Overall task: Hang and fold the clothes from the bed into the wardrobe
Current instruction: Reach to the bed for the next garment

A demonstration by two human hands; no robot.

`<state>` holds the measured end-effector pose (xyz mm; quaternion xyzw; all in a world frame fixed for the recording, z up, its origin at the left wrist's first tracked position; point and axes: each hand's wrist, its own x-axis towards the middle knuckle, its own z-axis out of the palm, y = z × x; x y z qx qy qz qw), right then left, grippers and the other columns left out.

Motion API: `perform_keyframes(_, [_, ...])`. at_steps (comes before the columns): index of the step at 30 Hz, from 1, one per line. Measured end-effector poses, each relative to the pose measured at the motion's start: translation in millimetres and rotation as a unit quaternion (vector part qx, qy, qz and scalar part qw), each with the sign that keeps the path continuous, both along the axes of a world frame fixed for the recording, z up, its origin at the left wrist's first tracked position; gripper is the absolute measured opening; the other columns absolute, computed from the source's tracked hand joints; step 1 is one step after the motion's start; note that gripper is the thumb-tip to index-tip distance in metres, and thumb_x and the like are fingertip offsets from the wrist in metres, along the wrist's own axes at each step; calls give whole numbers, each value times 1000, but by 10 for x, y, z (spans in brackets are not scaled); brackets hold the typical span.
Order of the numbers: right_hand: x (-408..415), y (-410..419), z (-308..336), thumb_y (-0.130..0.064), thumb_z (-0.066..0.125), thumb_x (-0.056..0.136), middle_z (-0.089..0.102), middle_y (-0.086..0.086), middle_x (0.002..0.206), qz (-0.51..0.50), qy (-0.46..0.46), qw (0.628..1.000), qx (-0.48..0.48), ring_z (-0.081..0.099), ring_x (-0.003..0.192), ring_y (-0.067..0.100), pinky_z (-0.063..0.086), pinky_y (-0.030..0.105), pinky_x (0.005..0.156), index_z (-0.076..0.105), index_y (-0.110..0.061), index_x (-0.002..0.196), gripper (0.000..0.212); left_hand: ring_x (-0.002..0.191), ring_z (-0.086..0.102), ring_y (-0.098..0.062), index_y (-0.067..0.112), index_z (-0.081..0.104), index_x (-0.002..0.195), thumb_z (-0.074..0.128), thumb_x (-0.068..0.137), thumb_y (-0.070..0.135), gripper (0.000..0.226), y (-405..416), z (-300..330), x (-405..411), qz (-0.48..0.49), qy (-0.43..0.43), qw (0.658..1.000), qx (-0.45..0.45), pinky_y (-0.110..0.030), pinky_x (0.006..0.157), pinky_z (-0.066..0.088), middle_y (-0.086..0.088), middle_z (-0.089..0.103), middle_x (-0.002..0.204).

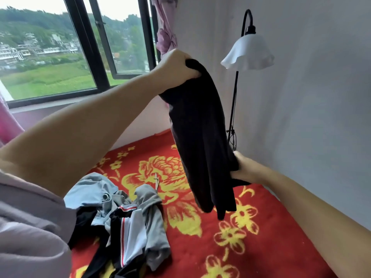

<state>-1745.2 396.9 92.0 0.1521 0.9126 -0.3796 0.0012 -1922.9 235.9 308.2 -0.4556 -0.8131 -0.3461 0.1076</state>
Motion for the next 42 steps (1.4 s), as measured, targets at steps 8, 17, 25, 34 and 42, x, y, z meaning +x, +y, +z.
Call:
perform_keyframes(8, [-197, -1381, 248, -51, 62, 82, 57, -28, 110, -16, 219, 942, -252, 59, 96, -12, 47, 5, 67, 32, -49, 125, 52, 72, 66, -24, 4, 72, 91, 74, 75, 27, 28, -574, -101, 160, 38, -38, 994, -98, -35, 69, 58, -13, 69, 84])
perform_keyframes(17, [-192, -1585, -466, -19, 50, 84, 61, 17, 82, -76, 25, 974, -213, 57, 73, 30, 48, 50, 68, 61, 6, 98, 30, 61, 60, -10, 12, 73, 91, 76, 76, 30, 24, -908, -99, 102, 44, -28, 984, -171, -18, 49, 49, -4, 69, 82])
perform_keyframes(25, [-106, -129, -434, -17, 46, 94, 62, 23, 91, -285, 116, 948, 85, 58, 89, 41, 34, 37, 62, 49, -7, 88, 12, 74, 55, -15, 18, 72, 94, 69, 86, 29, 14, -709, -463, -440, 101, 11, 987, -127, -27, 68, 43, 0, 62, 84])
perform_keyframes(34, [-65, 1007, 438, -14, 43, 93, 51, 28, 107, -323, 232, 882, 251, 54, 87, 42, 32, 37, 67, 46, 2, 104, 19, 84, 62, -22, 11, 72, 94, 65, 88, 28, 19, -236, -719, -693, 108, 14, 992, 70, -35, 78, 49, -6, 70, 89])
perform_keyframes(42, [321, 817, -665, -10, 62, 82, 47, 15, 104, -200, 122, 923, 305, 52, 85, 37, 38, 38, 62, 57, -7, 100, 18, 84, 60, -31, 9, 72, 98, 68, 82, 7, 17, -893, -2302, -529, -1, 59, 988, -144, -35, 72, 47, -13, 61, 95])
